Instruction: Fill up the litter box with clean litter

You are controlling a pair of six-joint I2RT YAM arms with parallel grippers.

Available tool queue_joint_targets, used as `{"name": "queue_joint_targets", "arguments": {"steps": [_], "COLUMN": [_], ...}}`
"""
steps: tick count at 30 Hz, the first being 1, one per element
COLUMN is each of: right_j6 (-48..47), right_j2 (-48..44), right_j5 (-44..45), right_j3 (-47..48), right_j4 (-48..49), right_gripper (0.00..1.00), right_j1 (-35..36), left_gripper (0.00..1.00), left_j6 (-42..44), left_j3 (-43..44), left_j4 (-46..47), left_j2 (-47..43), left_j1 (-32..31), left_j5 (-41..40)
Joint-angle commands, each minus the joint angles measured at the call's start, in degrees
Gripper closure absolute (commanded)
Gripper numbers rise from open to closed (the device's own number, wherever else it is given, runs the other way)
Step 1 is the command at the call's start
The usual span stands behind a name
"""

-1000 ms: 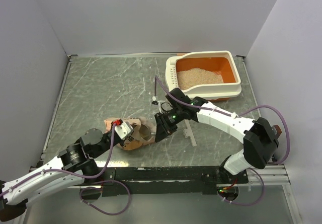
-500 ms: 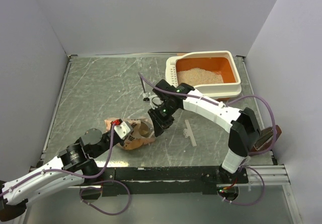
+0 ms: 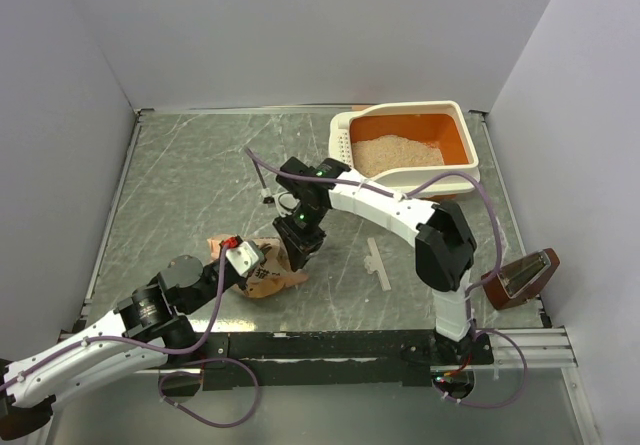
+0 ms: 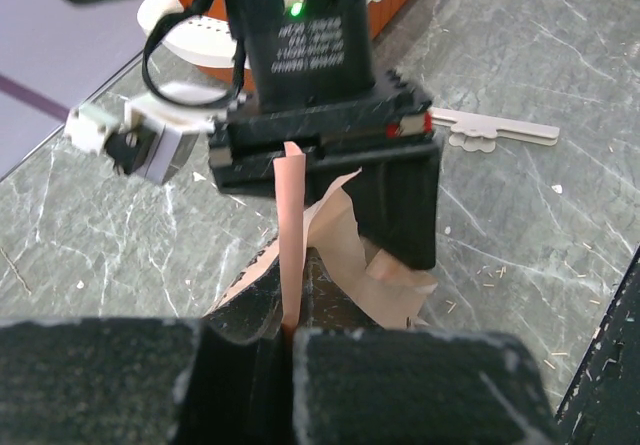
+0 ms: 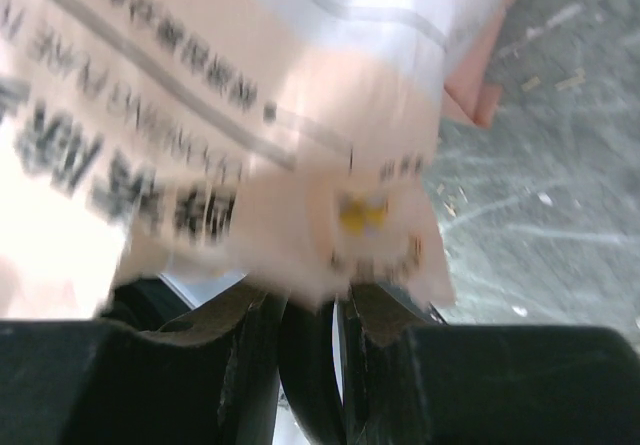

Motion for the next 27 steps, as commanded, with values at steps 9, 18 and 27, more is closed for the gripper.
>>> {"name": "queue_joint_targets", "arguments": {"steps": [9,18,27], "right_j6": [4.95,11.89,26.93], "right_j2": [4.45,-1.0,-9.7], "right_j5": [-18.06,-35.57,-38.12], "right_j3": [-6.6,-20.58,-32.97], "right_j4": [14.69,38.87,67.95], "right_gripper": [1.0,1.0,1.0], "right_j1": [-1.26,-4.16,-4.51], "left_gripper": [0.99,0.99,0.99], "left_j6": [-1.52,-0.9,-0.29], "left_j3": [1.66,1.13,0.7], "left_j4": [3.55,3.64,3.46], "left_j2": [-0.46,0.07,0.25], "left_j1": [-0.21,-0.21,-0.21], "left_j5": [-0.3,0.75,-0.39]}}
